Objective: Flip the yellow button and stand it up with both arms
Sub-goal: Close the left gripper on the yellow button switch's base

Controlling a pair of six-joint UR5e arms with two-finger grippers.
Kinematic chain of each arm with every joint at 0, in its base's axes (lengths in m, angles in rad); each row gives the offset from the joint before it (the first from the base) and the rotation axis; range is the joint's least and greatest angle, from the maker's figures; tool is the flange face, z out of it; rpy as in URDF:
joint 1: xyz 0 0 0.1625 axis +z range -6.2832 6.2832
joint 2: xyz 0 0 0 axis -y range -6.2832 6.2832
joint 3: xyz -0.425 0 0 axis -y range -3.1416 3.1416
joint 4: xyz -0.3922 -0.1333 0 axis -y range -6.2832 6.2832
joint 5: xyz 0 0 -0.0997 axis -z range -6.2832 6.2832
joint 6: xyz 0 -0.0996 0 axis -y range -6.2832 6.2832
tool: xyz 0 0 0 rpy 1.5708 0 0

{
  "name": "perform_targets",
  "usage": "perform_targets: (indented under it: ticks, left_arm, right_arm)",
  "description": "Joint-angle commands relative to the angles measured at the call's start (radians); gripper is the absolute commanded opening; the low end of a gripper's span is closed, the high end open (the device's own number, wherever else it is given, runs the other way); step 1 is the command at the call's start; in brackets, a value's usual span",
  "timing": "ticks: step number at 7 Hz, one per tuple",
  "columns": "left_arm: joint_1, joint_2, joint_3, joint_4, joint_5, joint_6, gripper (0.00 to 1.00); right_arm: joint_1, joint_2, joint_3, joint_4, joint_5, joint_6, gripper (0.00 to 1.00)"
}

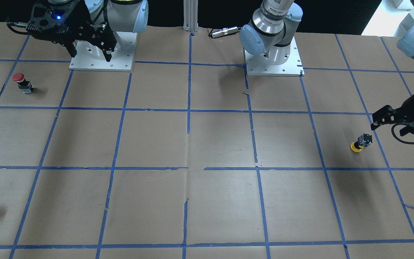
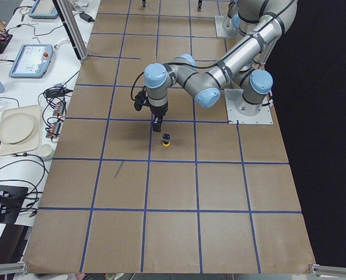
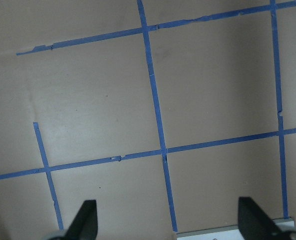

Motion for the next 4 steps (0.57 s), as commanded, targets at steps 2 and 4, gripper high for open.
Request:
perform_targets:
  ticks: [2, 4]
  left_arm:
    - [0.028, -0.054, -0.050, 0.065, 0.029, 0.060, 0.98]
    - [0.026, -0.055, -0.143, 0.201, 0.029, 0.091, 0.98]
  right_arm:
    - [0.000, 0.000, 0.002, 0.001, 0.000, 0.003, 1.00]
    - [0.000, -0.001, 0.012, 0.003, -0.001, 0.002, 1.00]
